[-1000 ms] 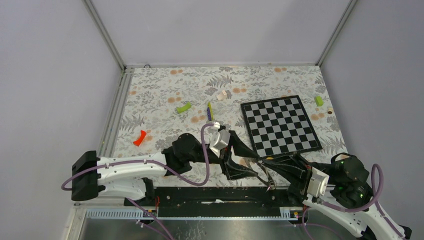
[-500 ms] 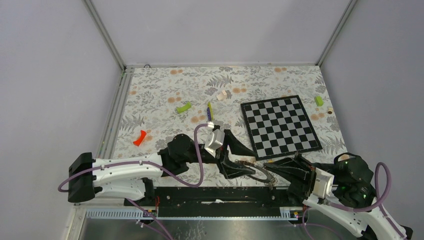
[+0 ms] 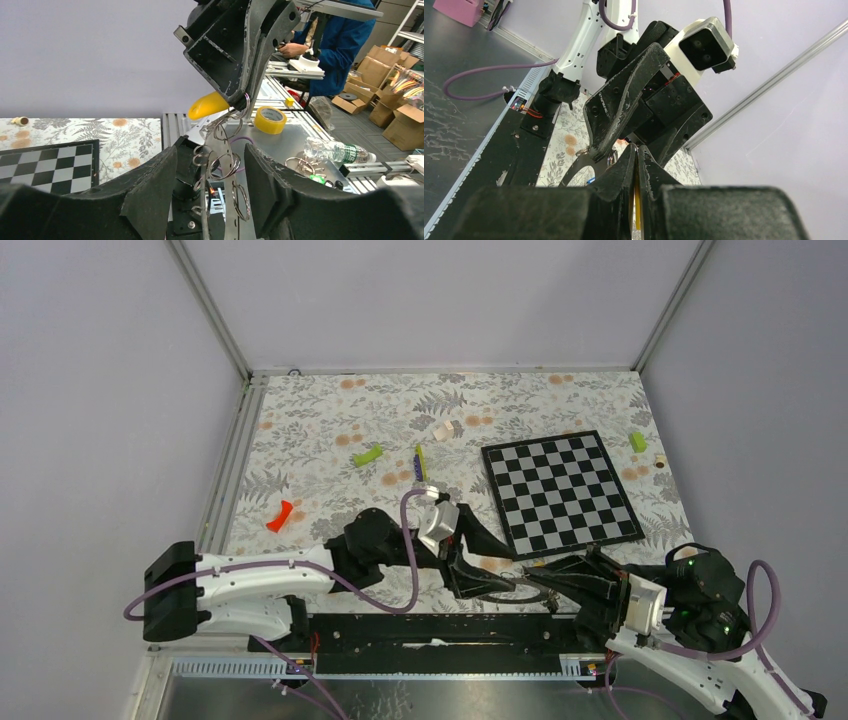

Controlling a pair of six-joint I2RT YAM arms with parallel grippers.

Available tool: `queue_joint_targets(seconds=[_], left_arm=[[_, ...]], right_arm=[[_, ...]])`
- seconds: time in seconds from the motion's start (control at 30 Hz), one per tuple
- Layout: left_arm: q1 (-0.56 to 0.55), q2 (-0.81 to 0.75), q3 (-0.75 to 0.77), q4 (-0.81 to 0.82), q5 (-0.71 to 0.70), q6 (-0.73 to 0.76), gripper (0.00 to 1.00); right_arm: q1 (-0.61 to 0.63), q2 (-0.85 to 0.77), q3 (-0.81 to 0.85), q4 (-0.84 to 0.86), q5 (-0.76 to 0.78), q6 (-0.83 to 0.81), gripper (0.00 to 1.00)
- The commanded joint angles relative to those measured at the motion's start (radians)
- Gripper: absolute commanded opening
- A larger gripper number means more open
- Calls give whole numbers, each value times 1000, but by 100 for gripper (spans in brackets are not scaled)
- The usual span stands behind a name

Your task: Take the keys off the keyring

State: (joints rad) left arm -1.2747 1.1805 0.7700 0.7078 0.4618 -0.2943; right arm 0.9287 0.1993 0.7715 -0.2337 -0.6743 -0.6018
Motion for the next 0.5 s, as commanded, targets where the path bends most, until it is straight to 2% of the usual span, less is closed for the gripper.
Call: queue_joint_targets(seconds=[0.0, 0.47], left_arm=[[0, 18, 41, 96, 63, -34, 56], [0, 35, 60, 116, 99, -46, 53]], right_arm=[[1, 14, 28, 75, -5, 12, 0], [1, 16, 7, 87, -5, 14, 0]])
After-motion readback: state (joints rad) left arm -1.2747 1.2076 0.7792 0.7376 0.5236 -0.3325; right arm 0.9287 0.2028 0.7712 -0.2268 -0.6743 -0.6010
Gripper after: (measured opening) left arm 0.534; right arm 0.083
